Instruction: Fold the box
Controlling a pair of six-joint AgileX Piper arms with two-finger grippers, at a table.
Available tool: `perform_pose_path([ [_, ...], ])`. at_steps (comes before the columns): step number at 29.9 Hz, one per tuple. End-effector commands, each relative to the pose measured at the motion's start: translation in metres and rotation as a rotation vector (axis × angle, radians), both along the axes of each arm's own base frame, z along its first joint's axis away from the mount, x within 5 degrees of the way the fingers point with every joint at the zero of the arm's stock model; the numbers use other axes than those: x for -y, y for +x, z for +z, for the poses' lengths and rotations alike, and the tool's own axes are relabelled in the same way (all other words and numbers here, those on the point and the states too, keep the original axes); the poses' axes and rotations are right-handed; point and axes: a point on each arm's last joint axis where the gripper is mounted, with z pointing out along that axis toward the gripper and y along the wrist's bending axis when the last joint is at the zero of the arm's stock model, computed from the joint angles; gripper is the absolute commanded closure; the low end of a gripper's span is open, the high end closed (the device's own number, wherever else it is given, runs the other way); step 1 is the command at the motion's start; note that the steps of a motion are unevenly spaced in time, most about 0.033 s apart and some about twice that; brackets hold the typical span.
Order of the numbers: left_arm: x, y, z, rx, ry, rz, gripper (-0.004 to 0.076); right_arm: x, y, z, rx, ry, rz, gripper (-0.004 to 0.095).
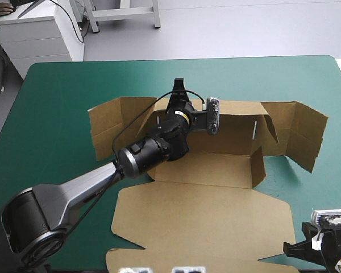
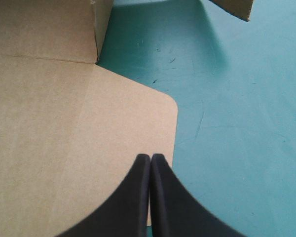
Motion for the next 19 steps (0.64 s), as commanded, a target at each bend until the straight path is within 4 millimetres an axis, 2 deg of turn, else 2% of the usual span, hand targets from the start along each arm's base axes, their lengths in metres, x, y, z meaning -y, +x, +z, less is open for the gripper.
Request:
perform_pose_path([
  [1,0.004,-0.016,0.028,0.175,-0.101,-0.021,0.0731,0.0,0.008,0.012,0.05,0.021,-0.029,0.0927],
  [6,0.004,-0.023,0.015,0.272,-0.085,0.024,0.0731,0.001,0.008,0.03,0.108,0.019,-0.033,0.0927],
  [10,0.004,-0.028,0.005,0.278,-0.062,0.031,0.0731,0.001,0.013,0.052,0.176,0.02,-0.036,0.0927],
  [14,0.004,-0.031,-0.005,0.275,-0.061,0.036,0.0731,0.0,0.024,0.08,0.206,0.02,-0.036,0.0927],
  [19,0.005,-0.037,-0.007,0.285,-0.075,0.062,0.0731,-0.001,0.048,0.124,0.272,-0.018,-0.041,0.0927],
])
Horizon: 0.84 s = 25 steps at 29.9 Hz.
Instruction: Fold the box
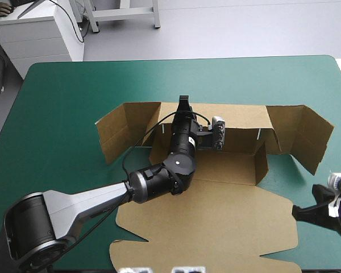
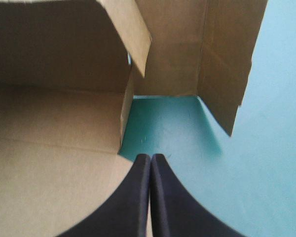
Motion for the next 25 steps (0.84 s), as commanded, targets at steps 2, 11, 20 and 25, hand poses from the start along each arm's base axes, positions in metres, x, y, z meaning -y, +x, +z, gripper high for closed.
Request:
perform_pose_path([
  [2,-0.003,-0.011,0.032,0.095,-0.07,0.016,0.0731,0.001,0.029,0.051,0.131,-0.049,-0.024,0.0927],
  [11,0.006,-0.033,0.033,0.091,-0.07,0.014,0.0731,-0.007,0.106,0.098,0.102,-0.086,-0.023,0.0927],
  [20,-0.004,-0.044,0.054,0.018,-0.178,-0.019,0.0731,-0.008,0.177,0.093,-0.002,-0.044,-0.068,0.0927],
  [25,-0.004,-0.045,0.054,0.009,-0.146,-0.04,0.0731,-0.008,0.203,0.081,-0.058,-0.019,-0.059,0.0927],
])
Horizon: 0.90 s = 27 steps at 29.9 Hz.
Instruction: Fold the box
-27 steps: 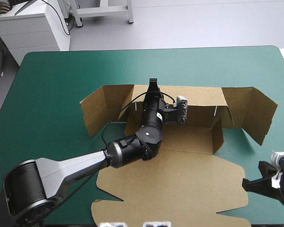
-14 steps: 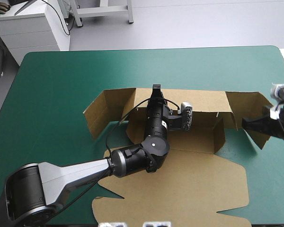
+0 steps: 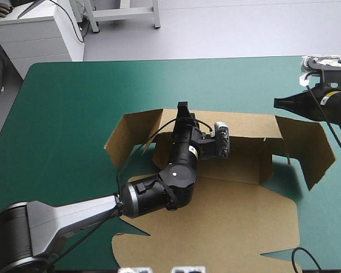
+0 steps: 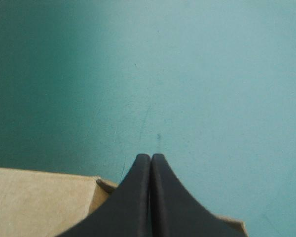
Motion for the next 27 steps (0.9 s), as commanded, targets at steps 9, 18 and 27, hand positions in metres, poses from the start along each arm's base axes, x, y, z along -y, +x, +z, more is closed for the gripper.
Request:
perform_pose_path([
  [9,-0.003,-0.005,0.024,0.049,-0.033,-0.033,0.0731,0.012,0.036,-0.015,-0.048,0.062,0.009,0.0927],
  [18,-0.003,-0.005,0.024,0.049,-0.033,-0.033,0.0731,0.02,0.04,-0.031,-0.168,0.077,0.049,0.0927],
  [27,-0.005,-0.005,0.024,0.051,-0.03,-0.015,0.0731,0.019,0.02,-0.065,-0.217,0.051,0.076,0.0927],
])
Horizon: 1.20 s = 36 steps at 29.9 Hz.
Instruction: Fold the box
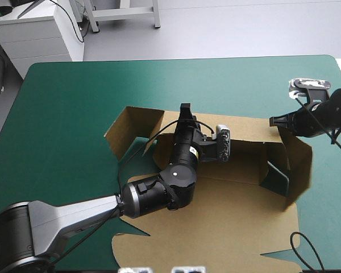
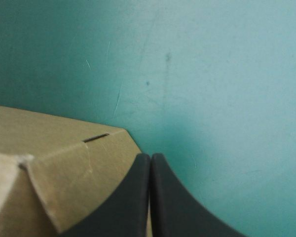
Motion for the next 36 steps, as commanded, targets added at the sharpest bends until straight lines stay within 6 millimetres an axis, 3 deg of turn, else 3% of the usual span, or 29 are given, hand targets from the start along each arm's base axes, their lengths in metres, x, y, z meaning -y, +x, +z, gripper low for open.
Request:
perform_pose_path([
  [1,-0.007,-0.004,0.027,0.066,-0.062,0.007,0.0731,0.0,-0.015,0.016,0.129,-0.003,-0.004,0.0927],
  [15,-0.007,-0.004,0.027,0.061,-0.064,0.009,0.0731,-0.003,-0.062,-0.004,0.166,-0.002,-0.008,0.0927],
  [28,-0.007,-0.004,0.027,0.059,-0.065,0.009,0.0731,-0.006,-0.116,-0.01,0.249,0.0,-0.019,0.0927],
  [36,-0.006,-0.005,0.027,0.058,-0.068,0.001,0.0731,-0.016,-0.135,-0.017,0.273,0.101,0.018,0.0927],
])
